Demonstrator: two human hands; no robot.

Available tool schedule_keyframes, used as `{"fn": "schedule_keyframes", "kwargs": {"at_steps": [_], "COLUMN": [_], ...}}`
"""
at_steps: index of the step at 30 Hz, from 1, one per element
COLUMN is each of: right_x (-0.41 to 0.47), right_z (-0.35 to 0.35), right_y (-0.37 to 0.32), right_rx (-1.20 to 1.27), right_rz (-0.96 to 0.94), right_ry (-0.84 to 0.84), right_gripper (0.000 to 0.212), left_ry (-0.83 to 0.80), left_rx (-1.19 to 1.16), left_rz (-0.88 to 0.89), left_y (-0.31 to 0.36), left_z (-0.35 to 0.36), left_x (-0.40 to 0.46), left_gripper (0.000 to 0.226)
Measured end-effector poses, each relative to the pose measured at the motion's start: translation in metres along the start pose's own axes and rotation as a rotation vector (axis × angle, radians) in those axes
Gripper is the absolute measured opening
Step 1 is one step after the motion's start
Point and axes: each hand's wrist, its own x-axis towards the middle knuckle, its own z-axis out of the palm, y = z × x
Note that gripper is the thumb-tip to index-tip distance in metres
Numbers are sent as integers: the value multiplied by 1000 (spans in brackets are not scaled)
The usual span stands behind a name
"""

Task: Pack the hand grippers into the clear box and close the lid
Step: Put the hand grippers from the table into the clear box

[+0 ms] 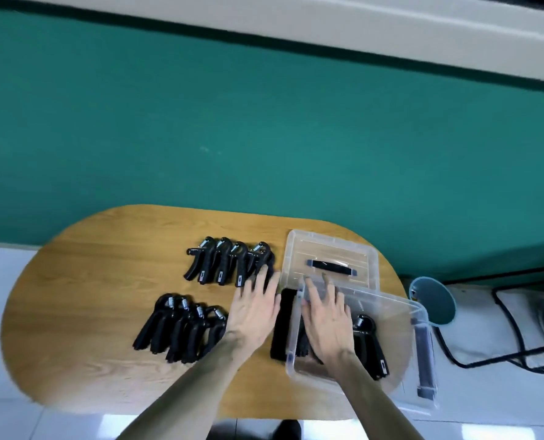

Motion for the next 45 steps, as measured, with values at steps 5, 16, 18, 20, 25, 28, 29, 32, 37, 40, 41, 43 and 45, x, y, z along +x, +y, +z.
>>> {"fn": "schedule_keyframes", "kwargs": {"at_steps": [5,16,18,20,25,28,29,32,37,40,41,43,45], "right_x": [14,48,56,67,101,126,135,157,170,172,173,177,180], "right_z": [3,59,75,92,128,148,154,176,211,224,227,229,229], "right_y": [-72,-169,-184,-199,-232,-247,-252,-267,-286,-292,-294,-299,-304], "right_rx": [18,-50,-52,-62,-53,-57,-49,-17,7,1,9,38,59], "right_rz": [-75,-209,-240,-268,-256,-241,-231,-194,-128,-99,-81,-28,4], "right_ry": [-15,-138,-165,-191,-230,-249,-245,-194,-127,-135,-141,-152,-161], "right_gripper": [48,47,48,48,50,55,57,60,73,81,82,82,80], "left_ry": [-4,-206,-265,-330,-388,-392,-388,-328,-227,-199,-187,-171,-184], "left_rx": [2,-35,-26,-20,-92,-120,-138,-202,-209,-232,-238,-232,-216], "left_rz": [-101,-237,-257,-270,-307,-302,-303,-295,-248,-248,-254,-257,-261], "left_y": [-74,-192,-209,-226,-263,-276,-279,-284,-286,-285,-286,-287,-288], "left_z": [-10,25,39,55,104,125,131,144,150,152,153,154,154], "left_x": [-16,-49,-51,-52,-47,-44,-42,-39,-40,-41,-41,-40,-38], "left_gripper": [55,57,61,65,80,84,80,76,73,69,69,72,72]}}
